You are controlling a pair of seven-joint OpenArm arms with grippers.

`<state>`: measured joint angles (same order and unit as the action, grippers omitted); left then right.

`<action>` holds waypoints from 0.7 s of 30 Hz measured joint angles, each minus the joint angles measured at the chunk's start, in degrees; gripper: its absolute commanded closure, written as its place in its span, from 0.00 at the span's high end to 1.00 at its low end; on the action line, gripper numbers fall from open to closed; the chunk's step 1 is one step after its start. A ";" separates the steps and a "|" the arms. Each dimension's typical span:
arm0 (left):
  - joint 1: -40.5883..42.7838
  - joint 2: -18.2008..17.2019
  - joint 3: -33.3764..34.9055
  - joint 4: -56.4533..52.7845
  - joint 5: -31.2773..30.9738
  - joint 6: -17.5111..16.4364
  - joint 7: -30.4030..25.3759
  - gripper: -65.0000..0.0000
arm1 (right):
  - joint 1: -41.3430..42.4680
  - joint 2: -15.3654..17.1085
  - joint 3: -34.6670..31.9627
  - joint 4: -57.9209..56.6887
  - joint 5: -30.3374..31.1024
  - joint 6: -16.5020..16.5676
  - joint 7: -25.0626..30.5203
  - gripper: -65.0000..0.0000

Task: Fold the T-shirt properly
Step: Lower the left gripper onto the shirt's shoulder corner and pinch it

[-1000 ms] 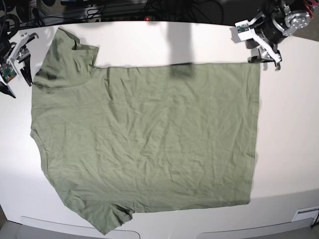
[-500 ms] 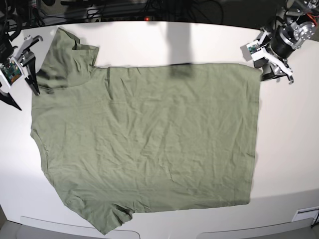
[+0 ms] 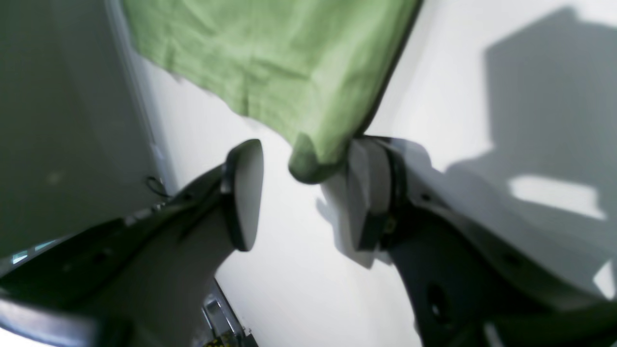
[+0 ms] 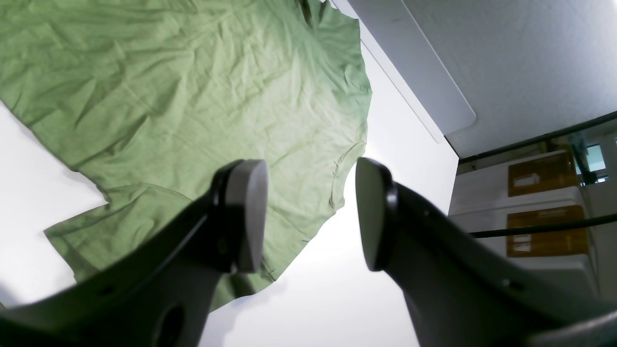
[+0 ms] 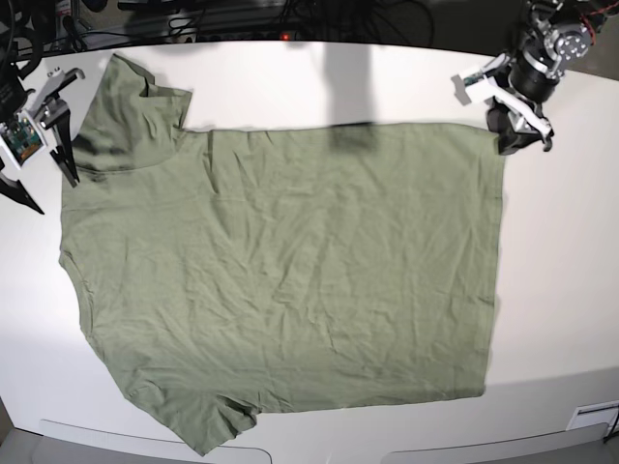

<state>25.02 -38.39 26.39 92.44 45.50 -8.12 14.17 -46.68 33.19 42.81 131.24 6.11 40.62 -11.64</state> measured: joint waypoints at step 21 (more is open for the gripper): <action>-2.01 2.05 0.57 -0.55 -0.50 0.04 -1.95 0.25 | 0.00 0.02 -0.07 0.00 0.00 0.00 -0.39 0.46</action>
<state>23.00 -36.34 26.96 91.90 44.99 -8.08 12.23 -46.68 33.21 42.74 131.24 6.11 40.62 -12.03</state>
